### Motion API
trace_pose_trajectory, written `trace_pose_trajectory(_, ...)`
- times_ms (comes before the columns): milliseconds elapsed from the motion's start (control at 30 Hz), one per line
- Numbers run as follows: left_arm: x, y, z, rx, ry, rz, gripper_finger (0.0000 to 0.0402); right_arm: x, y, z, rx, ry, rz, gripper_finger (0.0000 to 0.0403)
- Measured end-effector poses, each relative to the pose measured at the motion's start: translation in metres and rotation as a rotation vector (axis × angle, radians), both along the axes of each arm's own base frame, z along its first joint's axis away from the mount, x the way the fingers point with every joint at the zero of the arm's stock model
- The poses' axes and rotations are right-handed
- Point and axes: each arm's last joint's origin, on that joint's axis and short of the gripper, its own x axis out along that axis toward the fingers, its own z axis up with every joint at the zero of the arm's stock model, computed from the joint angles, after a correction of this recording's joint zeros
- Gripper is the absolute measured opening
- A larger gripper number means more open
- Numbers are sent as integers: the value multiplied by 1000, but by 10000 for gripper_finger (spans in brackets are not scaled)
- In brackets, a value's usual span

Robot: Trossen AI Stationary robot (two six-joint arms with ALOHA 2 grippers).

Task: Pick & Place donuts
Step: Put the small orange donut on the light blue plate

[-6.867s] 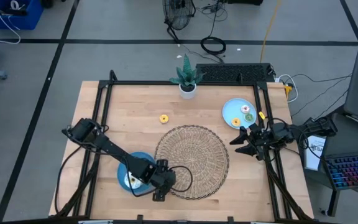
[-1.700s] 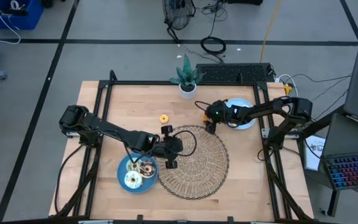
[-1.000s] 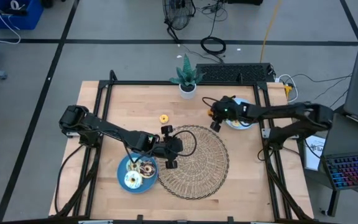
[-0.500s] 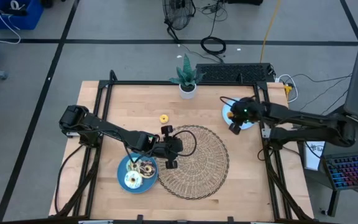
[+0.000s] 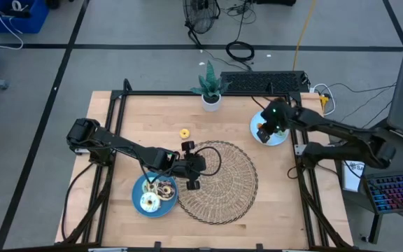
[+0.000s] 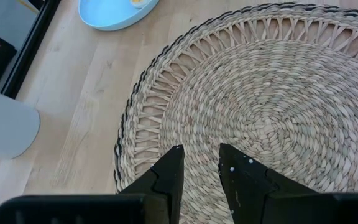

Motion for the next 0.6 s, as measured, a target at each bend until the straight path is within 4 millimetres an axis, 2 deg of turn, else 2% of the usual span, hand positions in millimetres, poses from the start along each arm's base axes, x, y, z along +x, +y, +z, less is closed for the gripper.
trace_pose_trajectory(133,0,0,0,0,0,0,106,0,-14,-11,-19,77,-63,44)
trace_pose_trajectory(300,0,0,0,0,0,0,106,5,-28,-27,-52,120,-98,64)
trace_pose_trajectory(600,0,0,0,0,0,0,106,13,-35,-54,-36,156,-91,74)
